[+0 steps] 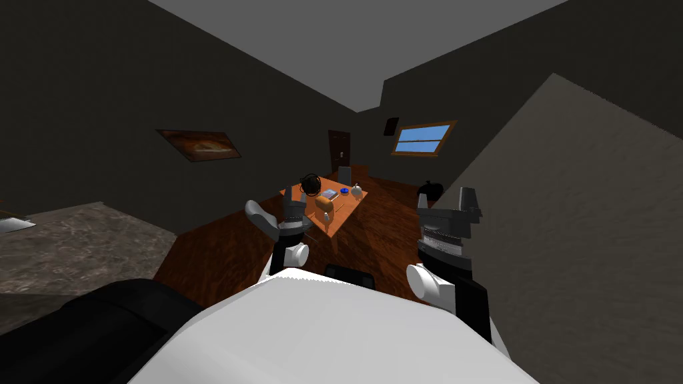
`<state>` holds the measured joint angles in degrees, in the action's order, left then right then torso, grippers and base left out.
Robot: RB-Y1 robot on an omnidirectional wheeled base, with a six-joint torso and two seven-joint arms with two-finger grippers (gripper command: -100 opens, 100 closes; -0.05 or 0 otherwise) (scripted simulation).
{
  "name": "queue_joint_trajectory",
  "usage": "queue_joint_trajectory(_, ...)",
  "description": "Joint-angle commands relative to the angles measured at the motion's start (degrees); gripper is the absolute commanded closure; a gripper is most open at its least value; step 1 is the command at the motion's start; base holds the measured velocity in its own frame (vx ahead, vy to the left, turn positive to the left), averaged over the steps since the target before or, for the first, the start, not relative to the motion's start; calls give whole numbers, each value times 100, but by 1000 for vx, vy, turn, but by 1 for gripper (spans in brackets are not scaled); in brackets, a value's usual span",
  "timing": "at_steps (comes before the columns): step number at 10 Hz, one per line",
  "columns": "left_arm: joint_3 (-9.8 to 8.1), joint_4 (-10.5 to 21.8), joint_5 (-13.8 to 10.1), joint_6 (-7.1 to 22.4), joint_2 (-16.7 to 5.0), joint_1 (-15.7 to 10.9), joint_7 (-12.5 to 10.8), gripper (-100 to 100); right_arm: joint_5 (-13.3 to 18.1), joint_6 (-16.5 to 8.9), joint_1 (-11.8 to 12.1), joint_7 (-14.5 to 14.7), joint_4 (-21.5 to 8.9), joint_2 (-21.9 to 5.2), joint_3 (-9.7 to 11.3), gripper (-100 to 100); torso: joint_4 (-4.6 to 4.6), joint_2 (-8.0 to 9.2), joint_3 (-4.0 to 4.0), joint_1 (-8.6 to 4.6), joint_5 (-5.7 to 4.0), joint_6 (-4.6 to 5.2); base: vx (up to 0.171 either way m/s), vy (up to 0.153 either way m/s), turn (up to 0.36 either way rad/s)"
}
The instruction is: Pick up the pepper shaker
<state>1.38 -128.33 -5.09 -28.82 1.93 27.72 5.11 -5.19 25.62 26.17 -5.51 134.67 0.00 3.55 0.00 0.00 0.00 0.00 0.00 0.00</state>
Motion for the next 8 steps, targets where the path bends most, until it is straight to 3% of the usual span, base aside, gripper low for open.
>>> queue_joint_trajectory(1,-6,78,-28,65,-165,-43,-40,-100,0,0,0,0,0,0,0,0,0,0,0,0,0,0,1,2,37)
queue_joint_trajectory(4,-31,388,-139,326,-550,-216,-200,-100,0,0,0,0,0,0,0,0,-1,-2,-1,3,1,0,2,1,58)
queue_joint_trajectory(8,-91,1067,-390,930,-945,-622,-560,-100,0,0,0,0,0,0,0,0,-1,-2,-1,2,1,-1,-1,-1,90)
